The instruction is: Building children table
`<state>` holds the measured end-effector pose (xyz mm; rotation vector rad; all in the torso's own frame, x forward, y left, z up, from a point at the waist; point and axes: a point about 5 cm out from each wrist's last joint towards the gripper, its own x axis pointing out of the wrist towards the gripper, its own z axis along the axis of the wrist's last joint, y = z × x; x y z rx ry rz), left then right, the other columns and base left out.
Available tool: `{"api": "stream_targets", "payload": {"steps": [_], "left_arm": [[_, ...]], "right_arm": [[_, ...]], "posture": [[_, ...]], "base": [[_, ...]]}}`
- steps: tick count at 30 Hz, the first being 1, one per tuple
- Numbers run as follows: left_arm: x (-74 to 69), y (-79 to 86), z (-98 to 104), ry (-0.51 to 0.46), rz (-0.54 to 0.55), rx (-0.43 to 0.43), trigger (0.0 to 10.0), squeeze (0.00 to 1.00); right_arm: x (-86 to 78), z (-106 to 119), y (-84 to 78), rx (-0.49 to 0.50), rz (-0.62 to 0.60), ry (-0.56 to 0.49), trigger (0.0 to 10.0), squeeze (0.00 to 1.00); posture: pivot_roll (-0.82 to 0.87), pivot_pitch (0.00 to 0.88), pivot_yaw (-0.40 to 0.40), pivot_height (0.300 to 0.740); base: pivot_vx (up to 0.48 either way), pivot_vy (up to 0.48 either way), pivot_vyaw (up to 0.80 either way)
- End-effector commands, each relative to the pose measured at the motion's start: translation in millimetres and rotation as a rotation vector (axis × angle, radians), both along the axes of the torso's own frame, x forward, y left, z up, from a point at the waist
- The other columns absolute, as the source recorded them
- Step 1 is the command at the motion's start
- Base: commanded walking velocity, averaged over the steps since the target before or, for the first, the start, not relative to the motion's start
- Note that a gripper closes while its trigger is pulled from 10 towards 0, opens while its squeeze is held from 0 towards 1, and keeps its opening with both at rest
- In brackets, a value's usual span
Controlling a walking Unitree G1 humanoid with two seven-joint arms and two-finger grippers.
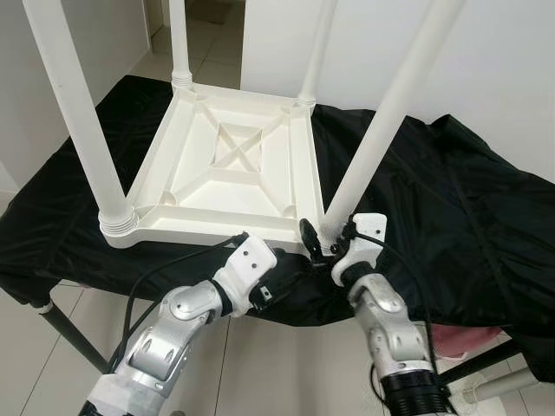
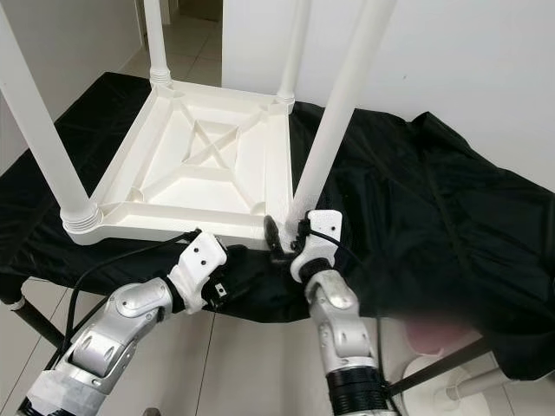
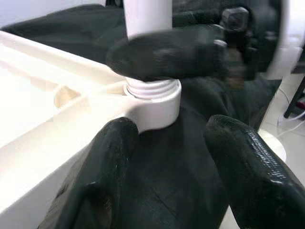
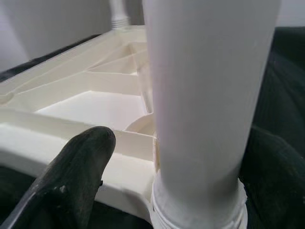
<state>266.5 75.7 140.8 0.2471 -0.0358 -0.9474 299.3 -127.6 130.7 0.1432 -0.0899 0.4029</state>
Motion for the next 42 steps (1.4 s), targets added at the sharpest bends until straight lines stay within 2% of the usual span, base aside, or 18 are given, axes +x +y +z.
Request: {"api": "stream_targets", "payload": {"steps": [1, 9, 10, 14, 16, 21, 27, 29, 30, 31, 32, 33, 34, 42], "left_arm": [[-2.5, 1.4, 2, 0.008, -0.015, -0.005, 10.0, 0.0], [-3.6, 3.5, 0, 0.012, -0.022, 0.005, 10.0, 0.0], [-2.9, 4.0, 1, 0.008, -0.012, 0.006, 10.0, 0.0], [-2.3, 4.1, 2, 0.004, -0.004, 0.004, 10.0, 0.0], [-1.4, 2.9, 3, 0.0, 0.003, -0.001, 10.0, 0.0], [-2.3, 2.0, 3, 0.0, 0.007, -0.006, 10.0, 0.0], [-2.5, -1.4, 3, 0.003, 0.009, -0.014, 10.0, 0.0], [-2.5, -1.4, 3, 0.003, 0.009, -0.014, 10.0, 0.0], [-1.5, -2.1, 3, 0.001, 0.012, -0.017, 10.0, 0.0], [-1.5, -2.1, 3, 0.001, 0.012, -0.017, 10.0, 0.0], [-0.8, -2.2, 4, -0.001, 0.013, -0.018, 10.0, 0.0], [-0.8, -2.2, 4, -0.001, 0.013, -0.018, 10.0, 0.0], [-0.4, -1.6, 5, -0.003, 0.016, -0.017, 10.0, 0.0], [-4.9, -2.5, 2, 0.013, 0.008, -0.02, 10.0, 0.0]], "right_arm": [[-3.1, -4, -3.9, -0.008, 0.062, -0.009, 10.0, 0.0], [-0.5, -2, -20.4, -0.064, 0.142, -0.049, 10.0, 0.0], [5.8, -4, -26.2, -0.096, 0.187, -0.045, 10.0, 0.0], [9.9, -5, -28.6, -0.12, 0.221, -0.038, 10.0, 0.0], [18.1, -4, -29.7, -0.148, 0.253, -0.037, 10.0, 0.0], [29.8, 1, -25.4, -0.182, 0.308, -0.048, 10.0, 0.0], [45.4, 5, -9.9, -0.249, 0.407, -0.054, 10.0, 0.0], [45.4, 5, -9.9, -0.249, 0.407, -0.054, 10.0, 0.0], [48.7, 6, -6.9, -0.256, 0.42, -0.052, 5.9, 0.0], [48.7, 6, -6.9, -0.256, 0.42, -0.052, 5.9, 0.0], [49.8, 7, -6.5, -0.258, 0.424, -0.054, 2.9, 0.0], [49.8, 7, -6.5, -0.258, 0.424, -0.054, 2.9, 0.0], [51.4, 7, -7.6, -0.261, 0.426, -0.055, 0.0, 0.0], [48.7, 2, -14.5, -0.242, 0.423, -0.05, 0.0, 0.0]], "posture": [[0.07, 0.079, -0.108, 0.74], [0.08, 0.088, -0.111, 0.74], [0.08, 0.091, -0.116, 0.74], [0.09, 0.093, -0.119, 0.74], [0.09, 0.096, -0.13, 0.74], [0.09, 0.098, -0.132, 0.74], [0.09, 0.096, -0.143, 0.74], [0.09, 0.096, -0.143, 0.74], [0.1, 0.093, -0.144, 0.74], [0.1, 0.093, -0.144, 0.74], [0.1, 0.093, -0.144, 0.74], [0.1, 0.093, -0.144, 0.74], [0.11, 0.089, -0.143, 0.74], [0.09, 0.087, -0.133, 0.74]], "base": [[0.0, 0.0, 0.0], [0.0, 0.0, 0.0], [0.0, 0.0, 0.0], [0.0, 0.0, 0.0], [0.0, 0.0, 0.0], [0.0, 0.0, 0.0], [0.0, 0.0, 0.0], [0.0, 0.0, 0.0], [0.0, 0.0, 0.0], [0.0, 0.0, 0.0], [0.0, 0.0, 0.0], [0.0, 0.0, 0.0], [0.0, 0.0, 0.0], [0.0, 0.0, 0.0]]}}
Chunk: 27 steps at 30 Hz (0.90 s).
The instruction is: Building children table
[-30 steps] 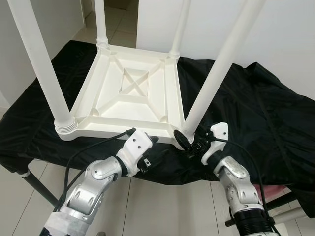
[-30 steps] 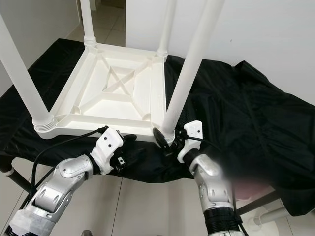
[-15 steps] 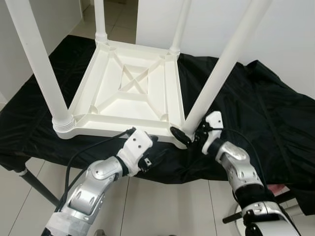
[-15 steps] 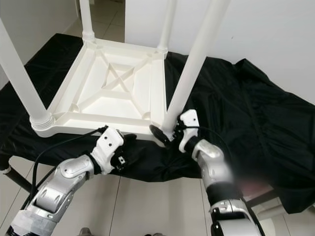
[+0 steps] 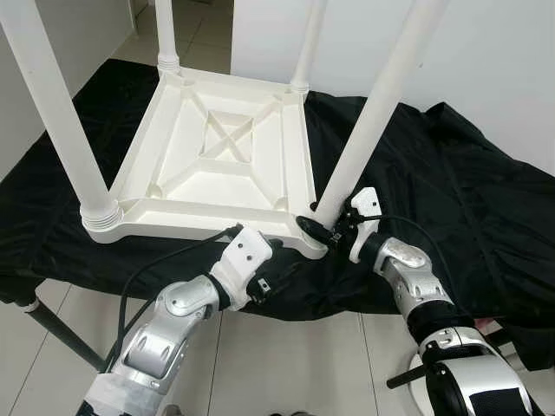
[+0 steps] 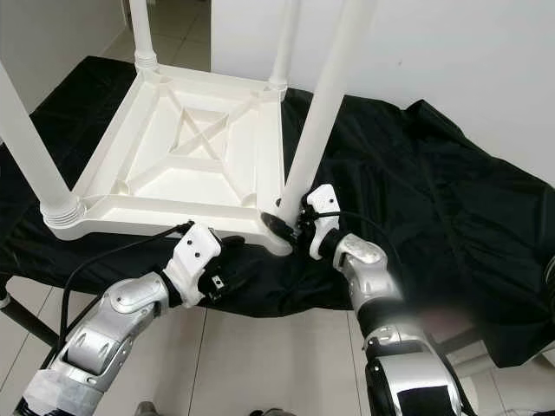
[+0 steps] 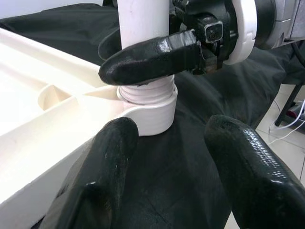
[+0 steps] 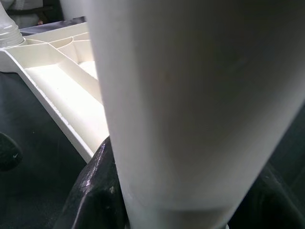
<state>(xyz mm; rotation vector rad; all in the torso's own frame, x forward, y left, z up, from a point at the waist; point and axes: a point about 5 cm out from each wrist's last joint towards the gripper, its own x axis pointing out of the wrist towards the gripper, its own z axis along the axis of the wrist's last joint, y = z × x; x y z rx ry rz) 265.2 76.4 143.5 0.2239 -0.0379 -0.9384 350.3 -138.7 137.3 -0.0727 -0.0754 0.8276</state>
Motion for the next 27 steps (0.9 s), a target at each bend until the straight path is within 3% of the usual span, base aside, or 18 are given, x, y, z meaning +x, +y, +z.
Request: {"api": "stream_targets", "payload": {"steps": [1, 4, 5, 6, 9, 18, 21, 24, 27], "left_arm": [[-4.4, -3.7, -2, 0.009, -0.003, 0.002, 10.0, 0.0], [-4.6, -4.5, -3, 0.014, -0.01, 0.005, 10.0, 0.0], [-4.3, -4.8, -3, 0.014, -0.011, 0.004, 10.0, 0.0], [-3.3, -5.0, -3, 0.014, -0.014, 0.005, 10.0, 0.0], [-2.0, -5.1, -2, 0.014, -0.016, 0.005, 10.0, 0.0], [-5.6, -8.5, -6, 0.026, -0.039, 0.014, 10.0, 0.0], [-6.3, -9.0, -6, 0.026, -0.04, 0.014, 10.0, 0.0], [-6.6, -8.7, -7, 0.029, -0.041, 0.013, 10.0, 0.0], [-7.3, -8.9, -7, 0.031, -0.041, 0.014, 10.0, 0.0]], "right_arm": [[-3.7, -6, -4.7, -0.011, 0.005, 0.013, 0.0, 0.0], [-5.3, -10, -6.4, 0.014, -0.008, 0.018, 0.0, 0.0], [-6.2, -11, -6.8, 0.031, -0.021, 0.021, 9.3, 0.0], [-8.0, -12, -6.2, 0.05, -0.03, 0.028, 10.0, 0.0], [-10.4, -14, -5.5, 0.06, -0.056, 0.028, 10.0, 0.0], [-15.7, -12, -0.7, 0.114, -0.344, 0.041, 10.0, 0.0], [-17.4, -13, 0.1, 0.119, -0.375, 0.044, 10.0, 0.0], [-26.3, -17, 5.7, 0.149, -0.563, 0.078, 10.0, 0.0], [-31.1, -19, 5.2, 0.163, -0.667, 0.1, 10.0, 0.0]], "posture": [[0.09, 0.087, -0.133, 0.74], [0.09, 0.084, -0.135, 0.74], [0.08, 0.084, -0.133, 0.74], [0.08, 0.084, -0.132, 0.74], [0.08, 0.085, -0.131, 0.74], [0.07, 0.076, -0.13, 0.74], [0.07, 0.076, -0.133, 0.74], [0.07, 0.073, -0.138, 0.74], [0.07, 0.072, -0.142, 0.74]], "base": [[0.0, 0.0, 0.0], [0.0, 0.0, 0.0], [0.0, 0.0, 0.0], [0.0, 0.0, 0.0], [0.0, 0.0, 0.0], [0.0, 0.0, 0.0], [0.0, 0.0, 0.0], [0.0, 0.0, 0.0], [0.0, 0.0, 0.0]]}}
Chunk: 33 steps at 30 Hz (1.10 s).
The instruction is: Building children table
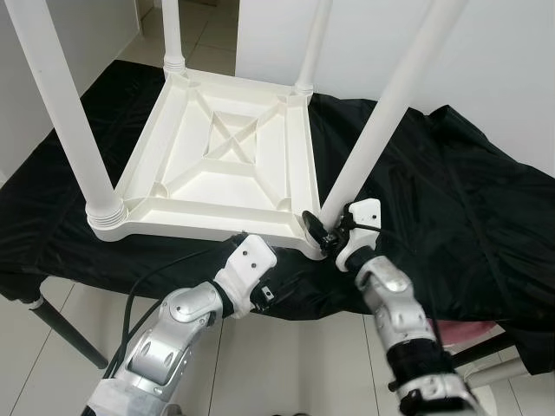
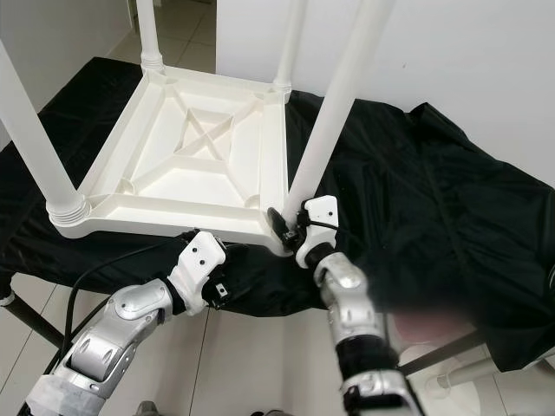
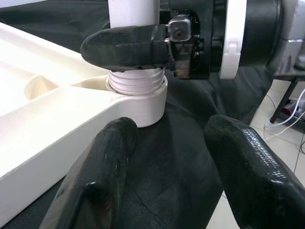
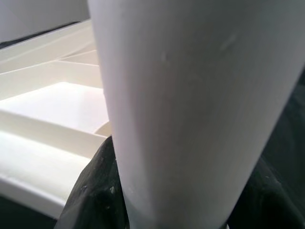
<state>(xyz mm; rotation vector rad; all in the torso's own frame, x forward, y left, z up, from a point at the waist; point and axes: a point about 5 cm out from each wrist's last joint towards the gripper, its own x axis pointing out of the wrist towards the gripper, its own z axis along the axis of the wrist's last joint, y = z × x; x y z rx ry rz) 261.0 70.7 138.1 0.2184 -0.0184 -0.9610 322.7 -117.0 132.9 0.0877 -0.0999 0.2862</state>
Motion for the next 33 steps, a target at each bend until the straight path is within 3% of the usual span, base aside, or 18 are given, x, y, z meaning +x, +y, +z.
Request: {"api": "stream_targets", "payload": {"steps": [1, 3, 6, 12, 19, 20, 22, 23, 33], "left_arm": [[-3.1, -3.2, -2, 0.009, -0.021, 0.009, 10.0, 0.0], [-2.7, -3.7, -2, 0.011, -0.023, 0.008, 10.0, 0.0], [-3.2, -4.2, -2, 0.012, -0.025, 0.009, 10.0, 0.0], [-4.5, -4.1, -3, 0.015, -0.027, 0.009, 10.0, 0.0], [-4.5, -4.0, -3, 0.015, -0.026, 0.009, 10.0, 0.0], [-4.0, -4.1, -3, 0.014, -0.025, 0.009, 10.0, 0.0], [-4.0, -4.1, -3, 0.014, -0.025, 0.009, 10.0, 0.0], [-2.9, -4.1, -2, 0.01, -0.024, 0.01, 10.0, 0.0], [-2.4, -4.7, -1, 0.004, -0.02, 0.008, 10.0, 0.0]], "right_arm": [[-3.5, -14, -16.5, 0.002, -0.126, 0.086, 10.0, 0.0], [-11.0, -16, -11.2, 0.056, -0.277, 0.095, 10.0, 0.0], [-16.7, -17, -6.2, 0.082, -0.374, 0.119, 10.0, 0.0], [-20.3, -16, 6.4, 0.106, -0.339, 0.141, 10.0, 0.0], [-20.3, -14, 6.2, 0.075, -0.311, 0.124, 10.0, 0.0], [-20.0, -14, 6.2, 0.064, -0.289, 0.125, 10.0, 0.89], [-20.0, -14, 6.2, 0.064, -0.289, 0.125, 10.0, 0.89], [-21.0, -14, 7.6, 0.068, -0.244, 0.12, 10.0, 1.0], [-26.6, -6, -10.0, 0.056, -0.167, 0.014, 10.0, 1.0]], "posture": [[0.07, 0.072, -0.142, 0.74], [0.07, 0.072, -0.143, 0.74], [0.07, 0.072, -0.146, 0.74], [0.07, 0.071, -0.147, 0.74], [0.07, 0.071, -0.147, 0.74], [0.08, 0.066, -0.151, 0.74], [0.08, 0.066, -0.151, 0.74], [0.08, 0.061, -0.151, 0.74], [0.09, 0.057, -0.153, 0.74]], "base": [[0.0, 0.0, 0.0], [0.0, 0.0, 0.0], [0.0, 0.0, 0.0], [0.0, 0.0, 0.0], [0.0, 0.0, 0.0], [0.0, 0.0, 0.0], [0.0, 0.0, 0.0], [0.0, 0.0, 0.0], [0.0, 0.0, 0.0]]}}
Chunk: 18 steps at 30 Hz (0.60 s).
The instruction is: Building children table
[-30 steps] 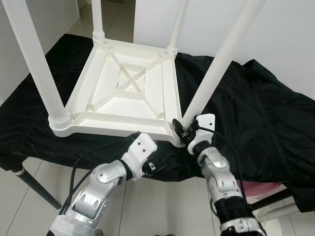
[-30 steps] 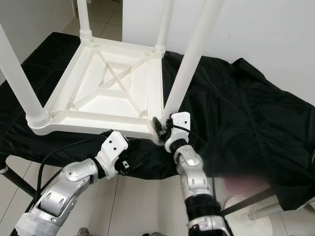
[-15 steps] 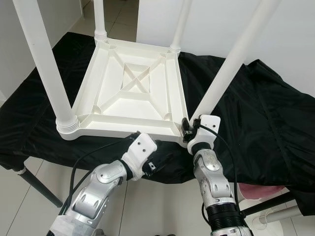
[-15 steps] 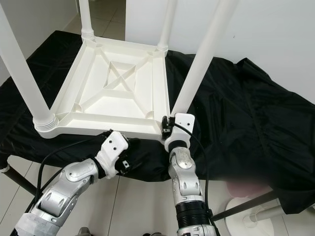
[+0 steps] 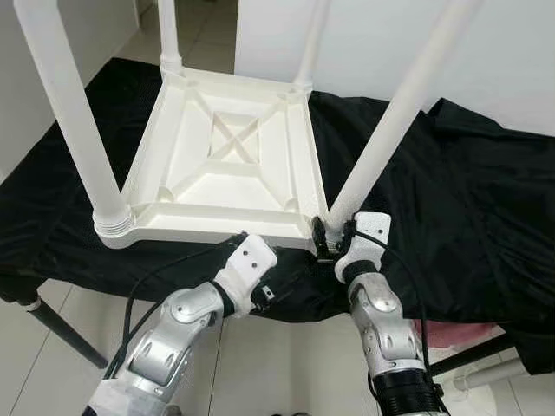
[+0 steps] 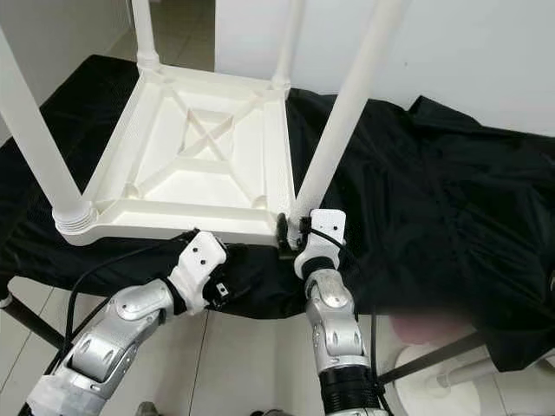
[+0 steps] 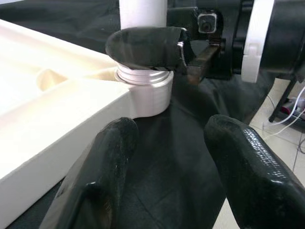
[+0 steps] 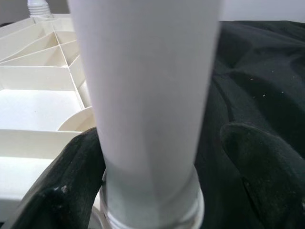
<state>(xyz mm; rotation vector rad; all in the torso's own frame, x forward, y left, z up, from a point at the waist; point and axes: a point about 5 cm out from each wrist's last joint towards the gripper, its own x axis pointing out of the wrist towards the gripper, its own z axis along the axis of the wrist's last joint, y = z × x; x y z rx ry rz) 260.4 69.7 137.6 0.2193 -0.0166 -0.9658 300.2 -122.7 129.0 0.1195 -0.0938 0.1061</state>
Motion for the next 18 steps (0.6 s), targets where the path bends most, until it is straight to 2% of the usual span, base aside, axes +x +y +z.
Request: {"api": "stream_targets", "payload": {"steps": [1, 2, 4, 6, 8, 9, 11, 15, 16, 18], "left_arm": [[-1.9, -3.7, -1, 0.002, -0.015, 0.006, 10.0, 0.0], [-2.3, -3.8, 0, 0.002, -0.013, 0.004, 10.0, 0.0], [-2.4, -3.7, 0, 0.003, -0.012, 0.004, 10.0, 0.0], [-2.2, -3.5, 0, 0.003, -0.01, 0.004, 10.0, 0.0], [-2.2, -3.5, 0, 0.003, -0.01, 0.004, 10.0, 0.0], [-2.2, -3.5, 0, 0.003, -0.01, 0.004, 10.0, 0.0], [-1.5, -3.1, 0, 0.003, -0.008, 0.005, 10.0, 0.0], [-1.0, -2.9, 0, 0.002, -0.007, 0.005, 10.0, 0.0], [-0.6, -2.5, 1, 0.001, -0.004, 0.004, 10.0, 0.0], [-0.4, -2.3, 1, 0.0, -0.003, 0.004, 10.0, 0.0]], "right_arm": [[-4.1, -2, -4.2, 0.016, 0.01, -0.007, 10.0, 1.0], [-6.5, -2, -9.0, 0.023, 0.087, -0.025, 10.0, 0.0], [-7.0, -3, -10.4, 0.024, 0.118, -0.028, 10.0, 0.0], [-4.7, -4, -14.6, 0.012, 0.214, -0.041, 10.0, 0.0], [-4.7, -4, -14.6, 0.012, 0.214, -0.041, 10.0, 0.0], [-3.5, -3, -16.2, -0.004, 0.253, -0.052, 10.0, 0.0], [0.9, -3, -20.2, -0.03, 0.327, -0.059, 10.0, 0.0], [4.9, -3, -23.2, -0.059, 0.371, -0.066, 10.0, 0.0], [12.2, -2, -26.8, -0.091, 0.416, -0.064, 10.0, 0.0], [14.9, -1, -28.1, -0.097, 0.433, -0.059, 10.0, 0.0]], "posture": [[0.09, 0.057, -0.153, 0.74], [0.09, 0.058, -0.152, 0.74], [0.09, 0.058, -0.152, 0.74], [0.09, 0.059, -0.15, 0.74], [0.09, 0.059, -0.15, 0.74], [0.09, 0.059, -0.15, 0.74], [0.09, 0.059, -0.148, 0.74], [0.09, 0.06, -0.147, 0.74], [0.09, 0.06, -0.145, 0.74], [0.09, 0.062, -0.145, 0.74]], "base": [[0.0, 0.0, 0.0], [0.0, 0.0, 0.0], [0.0, 0.0, 0.0], [0.0, 0.0, 0.0], [0.0, 0.0, 0.0], [0.0, 0.0, 0.0], [0.0, 0.0, 0.0], [0.0, 0.0, 0.0], [0.0, 0.0, 0.0], [0.0, 0.0, 0.0]]}}
